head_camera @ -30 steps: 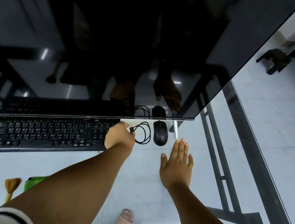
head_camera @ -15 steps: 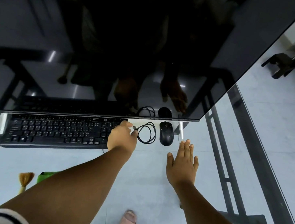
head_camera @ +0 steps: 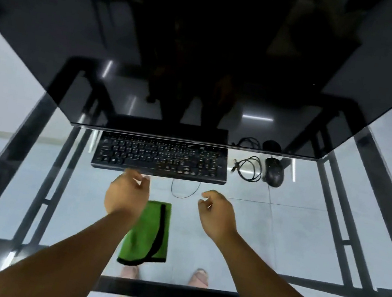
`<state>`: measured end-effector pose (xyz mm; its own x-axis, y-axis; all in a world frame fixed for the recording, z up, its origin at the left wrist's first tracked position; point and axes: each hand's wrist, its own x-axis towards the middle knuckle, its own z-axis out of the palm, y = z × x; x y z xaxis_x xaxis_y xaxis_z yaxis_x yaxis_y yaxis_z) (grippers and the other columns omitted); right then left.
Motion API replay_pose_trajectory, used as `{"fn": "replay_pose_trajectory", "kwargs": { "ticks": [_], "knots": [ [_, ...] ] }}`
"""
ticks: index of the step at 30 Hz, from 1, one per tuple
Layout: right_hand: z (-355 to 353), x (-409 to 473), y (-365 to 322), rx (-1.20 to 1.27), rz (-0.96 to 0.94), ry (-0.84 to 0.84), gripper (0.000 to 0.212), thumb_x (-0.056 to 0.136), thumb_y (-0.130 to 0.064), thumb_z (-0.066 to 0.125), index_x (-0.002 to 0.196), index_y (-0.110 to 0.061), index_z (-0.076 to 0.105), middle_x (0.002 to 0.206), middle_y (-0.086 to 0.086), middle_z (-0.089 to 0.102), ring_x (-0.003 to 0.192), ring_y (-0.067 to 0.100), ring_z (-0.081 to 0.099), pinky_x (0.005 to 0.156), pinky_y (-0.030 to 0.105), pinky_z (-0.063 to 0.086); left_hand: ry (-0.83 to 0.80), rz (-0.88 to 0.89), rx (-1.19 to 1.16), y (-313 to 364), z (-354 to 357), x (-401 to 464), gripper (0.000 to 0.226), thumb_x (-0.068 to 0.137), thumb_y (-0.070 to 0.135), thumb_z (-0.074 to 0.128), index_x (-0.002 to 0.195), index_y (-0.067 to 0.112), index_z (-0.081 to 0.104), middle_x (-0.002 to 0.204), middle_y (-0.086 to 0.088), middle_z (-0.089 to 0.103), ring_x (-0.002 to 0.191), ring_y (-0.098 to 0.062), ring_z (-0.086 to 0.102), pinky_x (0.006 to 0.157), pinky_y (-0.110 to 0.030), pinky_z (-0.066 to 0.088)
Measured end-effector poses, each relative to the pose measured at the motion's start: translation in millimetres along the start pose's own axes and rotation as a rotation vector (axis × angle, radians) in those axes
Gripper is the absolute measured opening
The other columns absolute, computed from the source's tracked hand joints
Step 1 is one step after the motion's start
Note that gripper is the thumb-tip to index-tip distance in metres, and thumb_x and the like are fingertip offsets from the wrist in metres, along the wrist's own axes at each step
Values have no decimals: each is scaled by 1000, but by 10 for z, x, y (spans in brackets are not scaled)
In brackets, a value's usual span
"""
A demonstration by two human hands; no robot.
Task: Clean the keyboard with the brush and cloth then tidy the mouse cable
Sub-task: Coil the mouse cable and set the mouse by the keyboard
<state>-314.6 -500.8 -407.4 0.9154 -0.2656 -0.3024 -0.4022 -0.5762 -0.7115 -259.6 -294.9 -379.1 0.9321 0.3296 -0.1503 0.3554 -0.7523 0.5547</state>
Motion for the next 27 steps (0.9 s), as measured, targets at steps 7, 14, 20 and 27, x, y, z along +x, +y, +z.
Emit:
{"fn": "replay_pose_trajectory", "kwargs": {
  "ticks": [7, 14, 20, 27],
  "knots": [
    [501, -159, -496, -26, 223, -223, 65, 68, -60, 79, 111, -16, 59, 104, 0, 64, 98, 17, 61, 78, 27, 48, -126, -131, 108, -772, -549, 30, 45, 79, 67, 59, 89, 23, 54, 78, 3, 64, 73, -20, 57, 60, -30, 42],
    [637, -155, -723, -188, 318, -291, 52, 60, -38, 90, 61, -18, 42, 63, -2, 44, 56, 12, 45, 46, 25, 32, -470, -47, 206, -1009, -645, -72, 47, 70, 65, 72, 83, 22, 61, 74, 7, 63, 71, -11, 60, 59, -27, 47],
    [730, -278, -710, -141, 238, -200, 34, 71, -27, 78, 71, -14, 47, 72, -1, 50, 64, 12, 47, 53, 28, 36, -545, -47, 204, -1035, -602, -120, 21, 77, 38, 70, 79, 17, 67, 70, 6, 67, 67, -10, 61, 63, -26, 52],
    [640, -313, -820, 170, 139, -230, 22, 86, -20, 65, 90, -10, 46, 83, 4, 53, 75, 20, 51, 66, 33, 39, -416, -42, 86, -874, -703, -5, 17, 82, 40, 64, 77, 24, 65, 75, 6, 66, 70, -11, 59, 57, -25, 43]
  ]
}}
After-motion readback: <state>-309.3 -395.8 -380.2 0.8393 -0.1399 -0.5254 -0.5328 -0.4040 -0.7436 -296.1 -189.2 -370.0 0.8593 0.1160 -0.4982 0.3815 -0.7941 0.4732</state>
